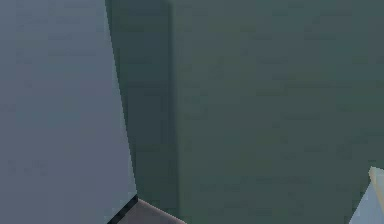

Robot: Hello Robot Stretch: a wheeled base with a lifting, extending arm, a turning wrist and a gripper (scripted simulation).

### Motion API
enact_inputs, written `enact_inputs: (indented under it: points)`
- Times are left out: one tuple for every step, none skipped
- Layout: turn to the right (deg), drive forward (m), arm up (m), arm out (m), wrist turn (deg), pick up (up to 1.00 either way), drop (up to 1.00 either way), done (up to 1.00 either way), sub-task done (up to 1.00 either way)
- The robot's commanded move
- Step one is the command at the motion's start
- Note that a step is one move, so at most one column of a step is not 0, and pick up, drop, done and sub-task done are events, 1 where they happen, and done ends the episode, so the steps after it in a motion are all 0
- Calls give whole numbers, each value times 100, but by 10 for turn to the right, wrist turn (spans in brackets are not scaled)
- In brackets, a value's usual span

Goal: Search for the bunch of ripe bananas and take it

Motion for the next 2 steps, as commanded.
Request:
enact_inputs:
  points:
    - [0, 0, 0, 42, 0, 0, 0, 0, 0]
    - [0, 0, 0, 0, 450, 0, 0, 0, 0]
